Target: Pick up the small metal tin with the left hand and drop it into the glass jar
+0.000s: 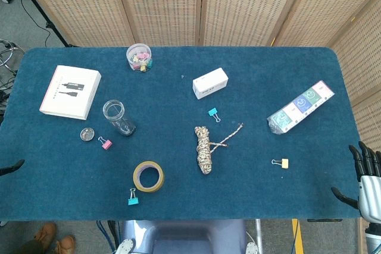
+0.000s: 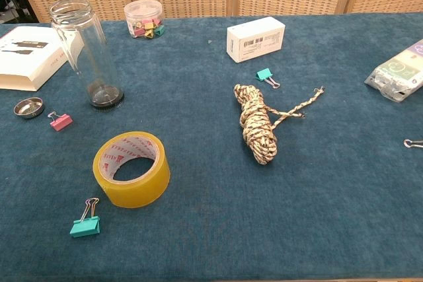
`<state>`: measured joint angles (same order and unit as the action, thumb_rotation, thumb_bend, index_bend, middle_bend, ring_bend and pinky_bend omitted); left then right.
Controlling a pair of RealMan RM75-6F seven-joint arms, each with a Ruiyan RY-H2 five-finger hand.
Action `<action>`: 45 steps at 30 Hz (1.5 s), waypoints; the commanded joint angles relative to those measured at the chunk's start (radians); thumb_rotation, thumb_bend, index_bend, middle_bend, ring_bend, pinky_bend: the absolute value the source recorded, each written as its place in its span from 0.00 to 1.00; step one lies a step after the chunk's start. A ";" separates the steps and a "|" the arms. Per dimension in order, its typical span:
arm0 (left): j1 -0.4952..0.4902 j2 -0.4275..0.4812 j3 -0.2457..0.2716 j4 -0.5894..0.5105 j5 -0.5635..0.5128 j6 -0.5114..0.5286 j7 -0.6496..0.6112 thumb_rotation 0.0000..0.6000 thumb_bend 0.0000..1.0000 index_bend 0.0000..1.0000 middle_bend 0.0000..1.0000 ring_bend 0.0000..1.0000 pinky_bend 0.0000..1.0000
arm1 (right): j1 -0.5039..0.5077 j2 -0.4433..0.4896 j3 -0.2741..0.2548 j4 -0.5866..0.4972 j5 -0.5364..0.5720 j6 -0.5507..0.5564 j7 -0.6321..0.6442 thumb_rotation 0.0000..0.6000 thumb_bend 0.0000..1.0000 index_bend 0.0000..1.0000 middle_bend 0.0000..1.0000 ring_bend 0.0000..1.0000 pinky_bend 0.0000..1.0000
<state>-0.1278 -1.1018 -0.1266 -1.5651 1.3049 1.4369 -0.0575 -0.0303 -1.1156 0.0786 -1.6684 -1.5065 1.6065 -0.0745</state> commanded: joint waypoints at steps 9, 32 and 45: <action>0.002 0.007 -0.002 -0.011 -0.011 -0.020 -0.009 1.00 0.03 0.00 0.00 0.00 0.00 | 0.001 -0.003 -0.006 -0.001 -0.004 -0.006 -0.014 1.00 0.00 0.00 0.00 0.00 0.00; -0.239 -0.162 -0.059 0.233 -0.060 -0.349 -0.009 1.00 0.24 0.41 0.00 0.00 0.00 | -0.003 0.007 -0.003 -0.015 0.004 -0.006 0.005 1.00 0.00 0.00 0.00 0.00 0.00; -0.344 -0.314 -0.047 0.465 -0.034 -0.467 -0.064 1.00 0.31 0.43 0.00 0.00 0.00 | 0.001 0.007 0.005 -0.007 0.029 -0.021 0.014 1.00 0.00 0.00 0.00 0.00 0.00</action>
<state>-0.4613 -1.4024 -0.1768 -1.1123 1.2691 0.9794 -0.1256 -0.0296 -1.1087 0.0838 -1.6752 -1.4780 1.5857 -0.0609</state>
